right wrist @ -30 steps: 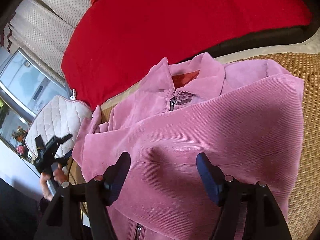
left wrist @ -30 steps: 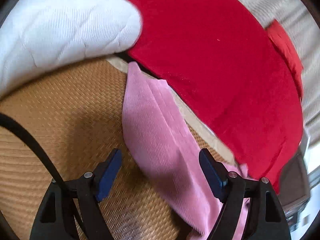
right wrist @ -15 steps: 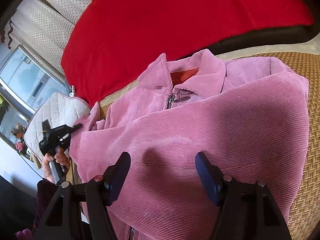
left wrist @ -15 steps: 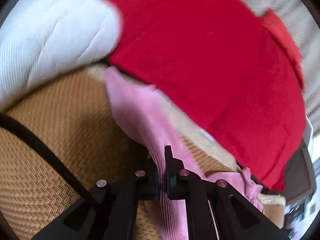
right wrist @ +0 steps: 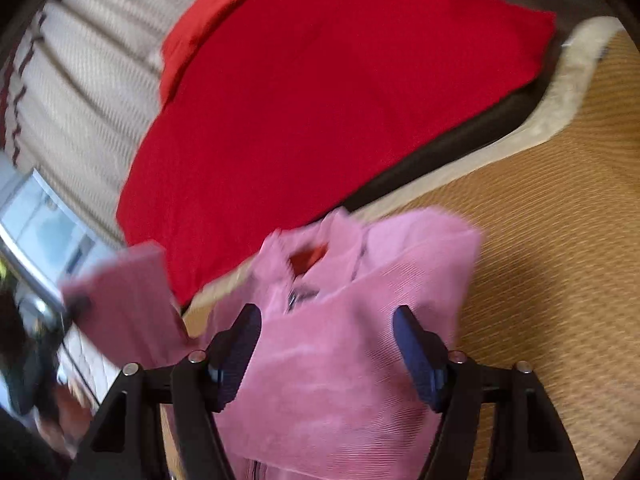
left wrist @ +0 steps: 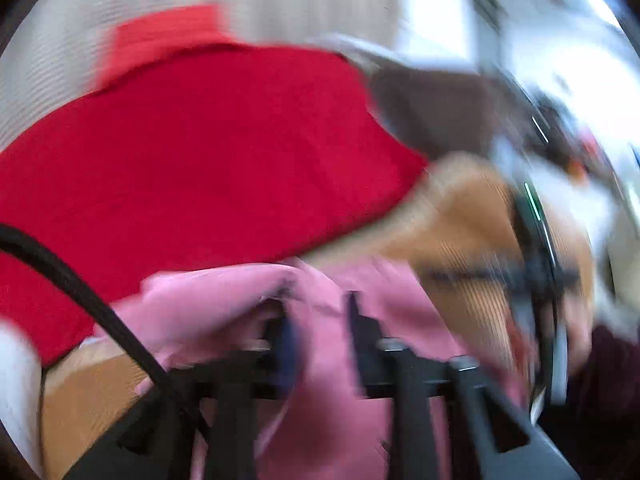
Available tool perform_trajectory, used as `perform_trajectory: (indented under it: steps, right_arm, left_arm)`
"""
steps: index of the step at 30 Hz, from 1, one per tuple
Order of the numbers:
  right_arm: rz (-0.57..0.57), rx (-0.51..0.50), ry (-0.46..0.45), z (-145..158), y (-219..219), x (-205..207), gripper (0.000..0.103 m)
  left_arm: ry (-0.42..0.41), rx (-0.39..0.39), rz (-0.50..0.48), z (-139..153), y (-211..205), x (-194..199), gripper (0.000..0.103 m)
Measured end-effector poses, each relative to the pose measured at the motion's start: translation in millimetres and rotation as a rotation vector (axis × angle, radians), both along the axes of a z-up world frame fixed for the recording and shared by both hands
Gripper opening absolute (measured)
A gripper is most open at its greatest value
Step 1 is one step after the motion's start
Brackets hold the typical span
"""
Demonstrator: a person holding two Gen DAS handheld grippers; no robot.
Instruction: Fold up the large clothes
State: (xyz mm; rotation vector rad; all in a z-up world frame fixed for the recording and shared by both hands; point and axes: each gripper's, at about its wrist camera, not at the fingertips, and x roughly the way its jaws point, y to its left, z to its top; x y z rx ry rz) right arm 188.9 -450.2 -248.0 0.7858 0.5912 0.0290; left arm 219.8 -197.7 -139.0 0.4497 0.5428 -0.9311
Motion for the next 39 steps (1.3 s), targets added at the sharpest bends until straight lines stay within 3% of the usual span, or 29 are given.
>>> perform_trajectory:
  steps: [1, 3, 4, 8, 12, 14, 17, 20, 23, 25, 27, 28, 30, 32, 34, 37, 39]
  right_arm:
    - [-0.026, 0.012, -0.008, 0.6, -8.1, -4.8, 0.073]
    - [-0.065, 0.05, -0.015, 1.2, -24.6, -11.6, 0.073]
    - [-0.077, 0.063, -0.016, 0.5, -29.5, -13.4, 0.073]
    - [-0.06, 0.103, -0.014, 0.5, -30.2, -9.5, 0.073]
    - [0.055, 0.097, 0.009, 3.5, 3.1, 12.8, 0.079]
    - [0.108, 0.092, 0.034, 3.7, 22.2, 29.3, 0.079]
    - [0.146, 0.054, 0.053, 7.3, 45.0, 55.5, 0.079]
    - [0.153, -0.046, 0.05, 18.7, 72.1, 72.9, 0.079]
    - [0.191, -0.237, 0.014, 36.3, 111.1, 79.7, 0.079]
    - [0.24, -0.344, 0.079, 32.2, 134.5, 85.0, 0.071]
    - [0.202, -0.501, 0.212, 15.9, 141.9, 81.0, 0.052]
    - [0.193, -0.52, 0.281, 7.1, 138.1, 78.7, 0.048]
    - [0.177, -0.493, 0.388, -9.5, 119.8, 64.7, 0.048]
    - [0.152, -0.511, 0.432, -15.9, 101.2, 40.6, 0.048]
    - [0.154, -0.465, 0.414, -12.8, 85.8, 22.3, 0.047]
    - [0.092, -0.358, 0.339, -1.4, 60.1, -2.8, 0.063]
    - [0.048, -0.31, 0.253, 8.5, 52.1, -14.4, 0.063]
  left_arm:
    - [-0.033, 0.04, -0.015, -3.0, -4.5, -10.8, 0.059]
    - [-0.107, 0.105, -0.005, -18.1, -3.4, -20.2, 0.06]
    - [-0.1, 0.099, 0.012, -18.1, 4.9, -15.2, 0.06]
    - [0.067, -0.116, 0.225, -0.3, 79.1, 25.9, 0.062]
    - [0.242, -0.229, 0.532, -29.0, 138.0, 83.8, 0.063]
    - [0.306, -0.2, 0.61, -50.6, 138.9, 95.6, 0.062]
    - [0.335, -0.017, 0.675, -80.0, 139.3, 105.6, 0.062]
    - [0.383, 0.079, 0.662, -108.4, 118.8, 100.9, 0.062]
    - [0.335, 0.202, 0.657, -132.9, 101.4, 89.9, 0.063]
    - [0.292, 0.222, 0.648, -132.4, 95.6, 84.5, 0.063]
    - [0.328, 0.198, 0.649, -128.8, 96.4, 87.1, 0.063]
    - [0.345, 0.184, 0.652, -128.4, 98.3, 87.3, 0.063]
    - [0.363, 0.167, 0.654, -128.0, 101.4, 86.4, 0.063]
    - [0.345, 0.156, 0.641, -119.9, 109.8, 76.3, 0.063]
    - [0.292, 0.166, 0.63, -123.8, 120.3, 77.7, 0.063]
    - [0.219, 0.165, 0.607, -108.7, 134.2, 64.2, 0.063]
    - [0.178, 0.173, 0.59, -105.0, 139.0, 59.4, 0.063]
